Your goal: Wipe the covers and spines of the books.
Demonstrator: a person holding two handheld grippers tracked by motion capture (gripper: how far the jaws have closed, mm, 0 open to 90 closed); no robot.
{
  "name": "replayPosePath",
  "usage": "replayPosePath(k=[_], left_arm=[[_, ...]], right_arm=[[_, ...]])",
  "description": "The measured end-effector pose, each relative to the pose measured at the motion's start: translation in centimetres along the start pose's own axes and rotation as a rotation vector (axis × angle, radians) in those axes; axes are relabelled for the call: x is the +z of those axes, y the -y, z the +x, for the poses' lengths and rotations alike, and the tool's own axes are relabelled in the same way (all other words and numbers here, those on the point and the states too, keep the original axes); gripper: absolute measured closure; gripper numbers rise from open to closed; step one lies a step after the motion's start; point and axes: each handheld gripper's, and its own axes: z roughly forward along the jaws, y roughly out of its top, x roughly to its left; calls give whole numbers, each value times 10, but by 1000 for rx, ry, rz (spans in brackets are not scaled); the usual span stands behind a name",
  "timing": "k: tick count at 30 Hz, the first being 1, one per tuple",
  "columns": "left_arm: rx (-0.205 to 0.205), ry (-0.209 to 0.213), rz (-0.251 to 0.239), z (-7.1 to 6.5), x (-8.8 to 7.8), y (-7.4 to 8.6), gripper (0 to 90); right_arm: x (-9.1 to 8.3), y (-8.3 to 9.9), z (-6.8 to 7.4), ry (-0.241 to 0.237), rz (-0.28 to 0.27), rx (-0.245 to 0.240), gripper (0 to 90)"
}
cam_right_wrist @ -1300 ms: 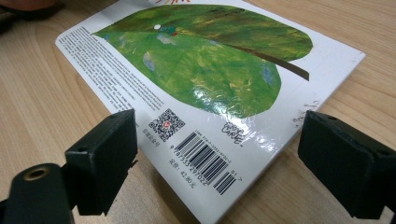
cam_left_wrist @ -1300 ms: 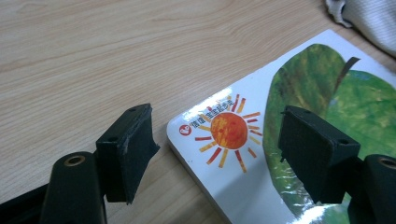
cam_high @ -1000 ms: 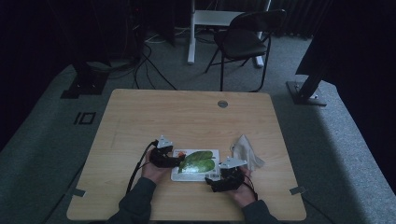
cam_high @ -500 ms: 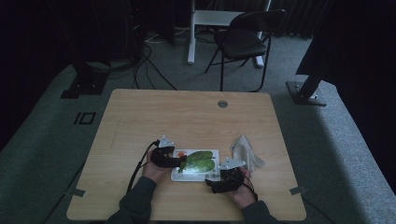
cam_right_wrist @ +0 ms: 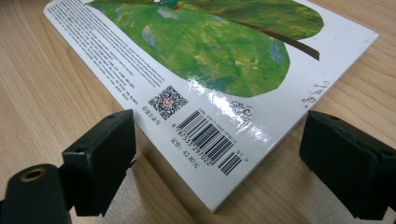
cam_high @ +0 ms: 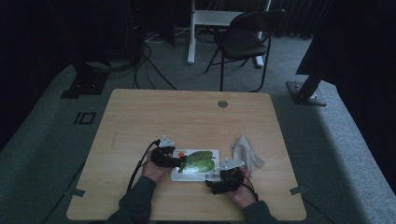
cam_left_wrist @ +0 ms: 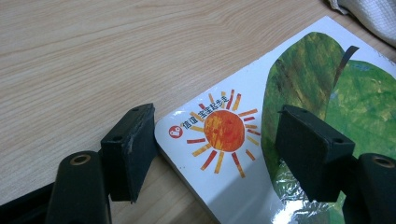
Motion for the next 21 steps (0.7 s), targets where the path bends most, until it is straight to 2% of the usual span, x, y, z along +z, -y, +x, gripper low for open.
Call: replayPosePath(k=[11,17,21], left_arm=[[30,-25,2,-3,-4,-2,322],[18,-18,-9,-3,-7,-4,328],[25,-11,-23,-5,-10,-7,336]], right_arm=[[0,-1,2,10,19,-37,97],[0,-1,2,7,25,-42,92],[1,-1,2,2,29,-52,86]])
